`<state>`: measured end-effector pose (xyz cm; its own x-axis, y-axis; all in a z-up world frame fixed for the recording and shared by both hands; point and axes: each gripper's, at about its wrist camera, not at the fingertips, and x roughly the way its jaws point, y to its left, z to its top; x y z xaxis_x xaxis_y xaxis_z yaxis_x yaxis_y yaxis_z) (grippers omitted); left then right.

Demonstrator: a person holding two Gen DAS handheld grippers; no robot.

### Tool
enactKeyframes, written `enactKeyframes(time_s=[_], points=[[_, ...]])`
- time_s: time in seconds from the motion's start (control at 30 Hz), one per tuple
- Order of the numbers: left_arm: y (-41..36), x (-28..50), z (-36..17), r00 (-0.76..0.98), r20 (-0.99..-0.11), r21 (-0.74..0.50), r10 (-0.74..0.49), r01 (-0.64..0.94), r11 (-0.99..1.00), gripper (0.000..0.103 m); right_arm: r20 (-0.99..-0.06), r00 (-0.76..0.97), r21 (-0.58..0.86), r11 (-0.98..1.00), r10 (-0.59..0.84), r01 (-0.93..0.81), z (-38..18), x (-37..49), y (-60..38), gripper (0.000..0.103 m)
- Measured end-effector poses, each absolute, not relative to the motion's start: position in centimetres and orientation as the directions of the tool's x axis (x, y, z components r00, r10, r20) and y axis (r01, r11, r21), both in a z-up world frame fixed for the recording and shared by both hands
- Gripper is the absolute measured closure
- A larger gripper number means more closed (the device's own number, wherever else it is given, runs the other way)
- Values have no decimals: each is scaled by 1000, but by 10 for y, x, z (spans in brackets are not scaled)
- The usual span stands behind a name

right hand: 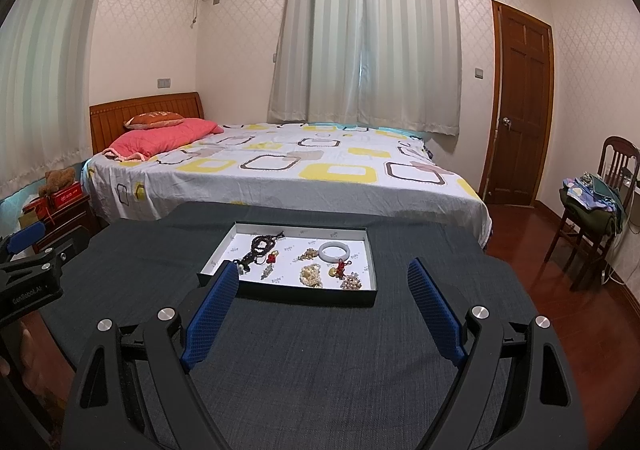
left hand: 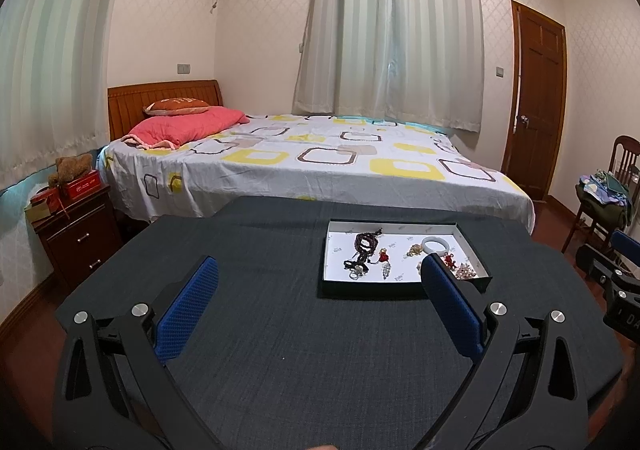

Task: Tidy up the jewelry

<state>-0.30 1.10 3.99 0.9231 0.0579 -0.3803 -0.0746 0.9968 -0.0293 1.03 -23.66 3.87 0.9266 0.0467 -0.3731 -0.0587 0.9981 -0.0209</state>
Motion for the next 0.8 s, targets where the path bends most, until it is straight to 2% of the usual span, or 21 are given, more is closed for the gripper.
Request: enactKeyframes(time_s=[0.57, 0.8], points=[[8, 2, 39, 925, -374, -18, 72, -85, 996, 4, -378, 925, -21, 998, 46, -58, 36, 10, -238, 19], [9, 12, 32, 910, -410, -28, 56, -74, 997, 4, -391, 919, -15, 998, 45, -55, 29, 11, -240, 19]])
